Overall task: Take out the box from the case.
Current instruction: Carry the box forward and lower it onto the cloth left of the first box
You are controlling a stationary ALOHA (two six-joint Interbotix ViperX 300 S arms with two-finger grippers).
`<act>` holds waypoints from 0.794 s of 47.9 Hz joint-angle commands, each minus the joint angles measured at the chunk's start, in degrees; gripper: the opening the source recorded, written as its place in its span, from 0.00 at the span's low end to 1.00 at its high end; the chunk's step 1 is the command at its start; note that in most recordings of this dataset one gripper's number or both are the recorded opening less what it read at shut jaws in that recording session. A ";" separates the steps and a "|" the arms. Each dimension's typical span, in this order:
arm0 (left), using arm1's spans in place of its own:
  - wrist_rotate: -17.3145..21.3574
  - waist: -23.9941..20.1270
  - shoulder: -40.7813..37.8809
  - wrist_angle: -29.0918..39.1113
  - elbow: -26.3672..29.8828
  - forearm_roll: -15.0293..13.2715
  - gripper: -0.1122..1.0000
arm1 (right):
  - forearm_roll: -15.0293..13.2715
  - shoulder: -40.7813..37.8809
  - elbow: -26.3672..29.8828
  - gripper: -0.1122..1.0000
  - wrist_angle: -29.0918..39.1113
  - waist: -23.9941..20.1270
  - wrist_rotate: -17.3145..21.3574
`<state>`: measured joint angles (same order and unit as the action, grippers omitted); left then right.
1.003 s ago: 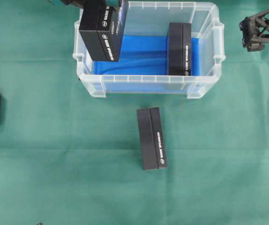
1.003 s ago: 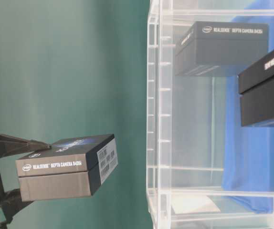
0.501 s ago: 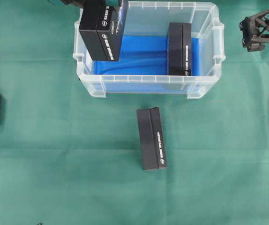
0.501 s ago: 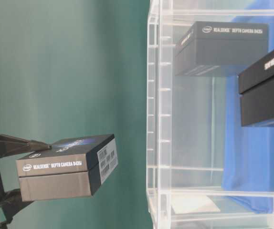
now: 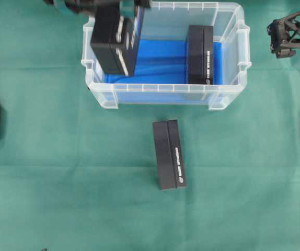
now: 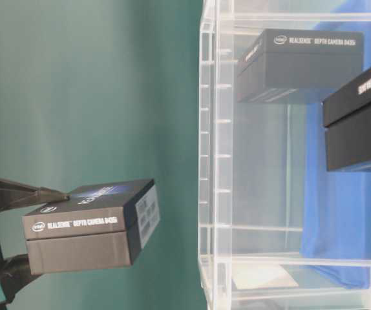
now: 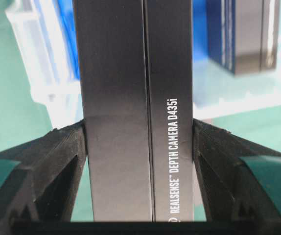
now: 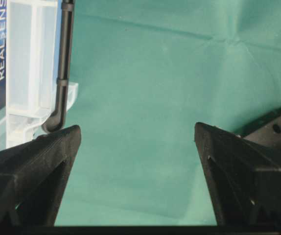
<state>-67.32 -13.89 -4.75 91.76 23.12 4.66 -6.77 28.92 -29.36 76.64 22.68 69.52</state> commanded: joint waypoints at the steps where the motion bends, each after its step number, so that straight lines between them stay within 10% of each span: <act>1: -1.58 2.55 3.08 -0.18 -0.18 0.18 0.66 | -0.18 0.53 0.62 0.93 -0.09 0.00 -0.18; 38: -28.65 25.40 4.57 -0.18 -5.01 1.05 0.66 | -0.09 0.62 0.62 0.93 0.00 -0.09 -1.67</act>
<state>-93.87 9.49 -2.11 91.67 17.23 5.45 -6.77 28.92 -29.36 76.64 22.68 68.03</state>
